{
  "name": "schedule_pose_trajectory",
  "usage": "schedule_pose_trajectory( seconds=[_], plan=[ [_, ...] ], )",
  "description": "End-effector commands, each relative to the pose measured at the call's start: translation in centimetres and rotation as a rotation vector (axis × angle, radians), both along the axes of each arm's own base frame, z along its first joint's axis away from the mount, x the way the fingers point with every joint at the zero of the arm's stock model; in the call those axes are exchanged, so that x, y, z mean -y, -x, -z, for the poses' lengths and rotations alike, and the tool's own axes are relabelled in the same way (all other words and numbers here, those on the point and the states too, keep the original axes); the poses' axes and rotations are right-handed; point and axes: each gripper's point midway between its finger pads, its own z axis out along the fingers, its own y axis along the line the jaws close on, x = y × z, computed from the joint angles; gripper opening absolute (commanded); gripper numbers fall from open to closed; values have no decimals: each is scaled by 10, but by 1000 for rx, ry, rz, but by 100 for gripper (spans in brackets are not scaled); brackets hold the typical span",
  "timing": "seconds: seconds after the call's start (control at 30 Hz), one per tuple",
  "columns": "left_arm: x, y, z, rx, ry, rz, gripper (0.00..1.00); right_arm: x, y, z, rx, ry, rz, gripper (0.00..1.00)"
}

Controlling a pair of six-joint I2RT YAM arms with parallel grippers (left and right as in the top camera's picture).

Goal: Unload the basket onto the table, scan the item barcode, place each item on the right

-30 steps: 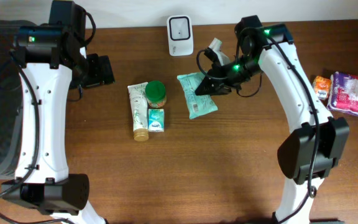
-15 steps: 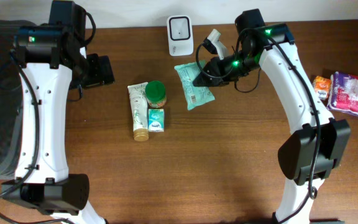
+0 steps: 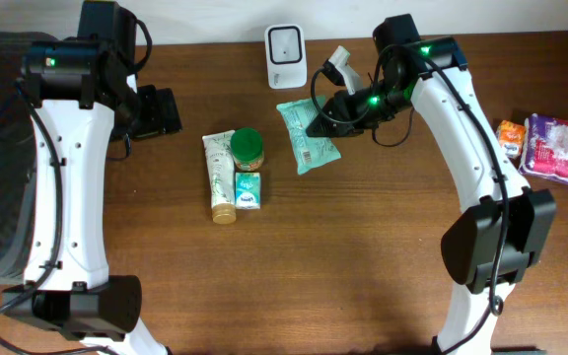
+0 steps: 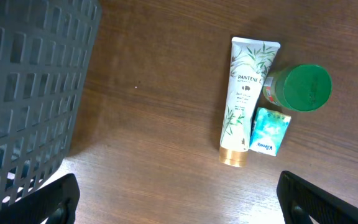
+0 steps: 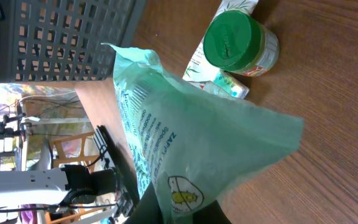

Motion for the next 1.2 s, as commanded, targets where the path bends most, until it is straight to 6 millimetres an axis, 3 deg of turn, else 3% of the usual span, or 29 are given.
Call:
schedule_pose_trajectory(
  seconds=[0.0, 0.07, 0.13, 0.27, 0.4, 0.47, 0.53, 0.6, 0.67, 0.73, 0.77, 0.8, 0.83, 0.9, 0.93, 1.03, 1.17],
  plan=[
    [-2, 1, -3, 12, -4, -13, 99, 3, 2, -18, 57, -4, 0, 4],
    [-2, 1, -3, 12, -4, -13, 99, 36, -12, 19, -15, 304, 200, 4],
    [-2, 1, -3, 12, -4, -13, 99, 82, -20, 52, -40, 702, 480, 4],
    [-2, 1, -3, 12, -4, -13, 99, 124, -15, 82, 46, 1131, 715, 4],
    [-2, 1, -3, 12, -4, -13, 99, 146, 5, 154, 6, 1411, 599, 4],
    [-2, 1, -3, 12, -4, -13, 99, 147, 12, 174, -40, 1454, 552, 4],
    [-2, 1, -3, 12, -4, -13, 99, 135, 19, 186, -92, 1412, 523, 17],
    [-2, 1, -3, 12, -4, -13, 99, 116, 25, 192, -126, 1349, 497, 30],
    [-2, 1, -3, 12, -4, -13, 99, 87, 31, 198, -163, 1246, 468, 33],
    [-2, 1, -3, 12, -4, -13, 99, 69, 27, 189, -127, 1216, 454, 42],
    [-2, 1, -3, 12, -4, -13, 99, 62, 26, 181, -116, 1210, 447, 43],
    [-2, 1, -3, 12, -4, -13, 99, 58, 23, 173, -100, 1204, 430, 34],
    [-2, 1, -3, 12, -4, -13, 99, 58, 19, 169, -84, 1206, 435, 5],
    [-2, 1, -3, 12, -4, -13, 99, 70, 15, 166, -38, 1265, 416, 4],
    [-2, 1, -3, 12, -4, -13, 99, 85, 12, 160, 11, 1353, 423, 4],
    [-2, 1, -3, 12, -4, -13, 99, 94, 11, 156, 37, 1408, 421, 4],
    [-2, 1, -3, 12, -4, -13, 99, 124, -2, 138, 152, 1562, 451, 4]
  ],
)
